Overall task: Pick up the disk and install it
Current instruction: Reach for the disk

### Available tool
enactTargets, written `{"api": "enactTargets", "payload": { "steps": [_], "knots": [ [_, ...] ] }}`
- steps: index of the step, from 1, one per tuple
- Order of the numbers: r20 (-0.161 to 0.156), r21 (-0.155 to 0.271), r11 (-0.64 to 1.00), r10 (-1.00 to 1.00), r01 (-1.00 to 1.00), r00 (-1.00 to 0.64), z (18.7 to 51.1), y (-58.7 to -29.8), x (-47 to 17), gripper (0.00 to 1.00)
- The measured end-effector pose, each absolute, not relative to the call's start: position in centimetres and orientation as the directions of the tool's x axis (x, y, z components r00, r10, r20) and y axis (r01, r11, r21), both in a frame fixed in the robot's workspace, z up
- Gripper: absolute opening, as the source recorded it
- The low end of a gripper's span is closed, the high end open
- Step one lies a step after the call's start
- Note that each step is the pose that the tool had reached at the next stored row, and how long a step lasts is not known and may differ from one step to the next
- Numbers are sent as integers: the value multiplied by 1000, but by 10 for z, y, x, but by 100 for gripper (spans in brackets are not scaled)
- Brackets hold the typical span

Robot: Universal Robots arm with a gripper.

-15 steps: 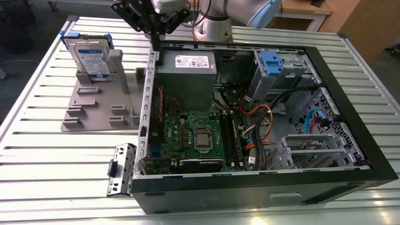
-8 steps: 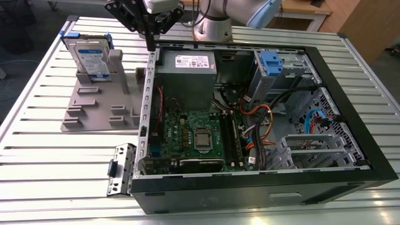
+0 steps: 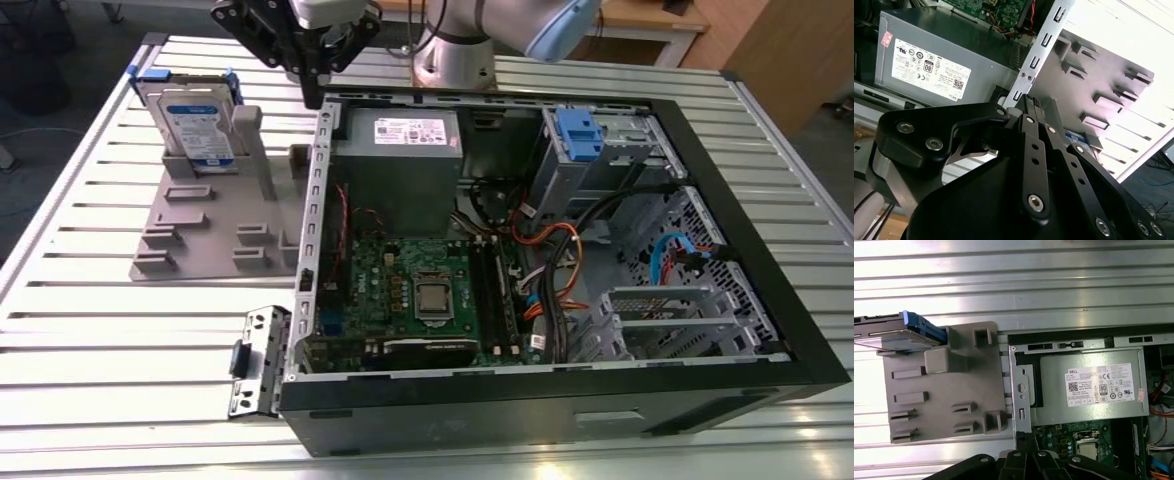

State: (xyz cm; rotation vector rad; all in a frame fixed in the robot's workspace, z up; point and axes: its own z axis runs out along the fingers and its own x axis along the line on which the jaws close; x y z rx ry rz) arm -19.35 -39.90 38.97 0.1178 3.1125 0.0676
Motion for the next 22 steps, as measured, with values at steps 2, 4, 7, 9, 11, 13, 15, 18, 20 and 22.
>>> {"api": "enactTargets", "payload": {
  "steps": [2,4,7,9,11,13,15,18,20,22],
  "knots": [
    [-24,44,996,76,75,-997,390,-399,-196,10],
    [-24,44,996,76,75,-997,390,-399,-198,10],
    [-24,44,996,76,75,-997,389,-399,-201,10],
    [-24,44,996,76,75,-997,389,-399,-203,10],
    [-24,44,996,76,75,-997,389,-399,-205,10],
    [-24,44,996,76,75,-997,389,-399,-207,10],
    [-25,44,996,76,75,-997,389,-399,-209,10],
    [-24,44,996,76,75,-997,389,-399,-212,10],
    [-24,44,996,76,75,-997,389,-399,-215,10],
    [-24,44,996,76,75,-997,389,-399,-217,10]
  ]
}}
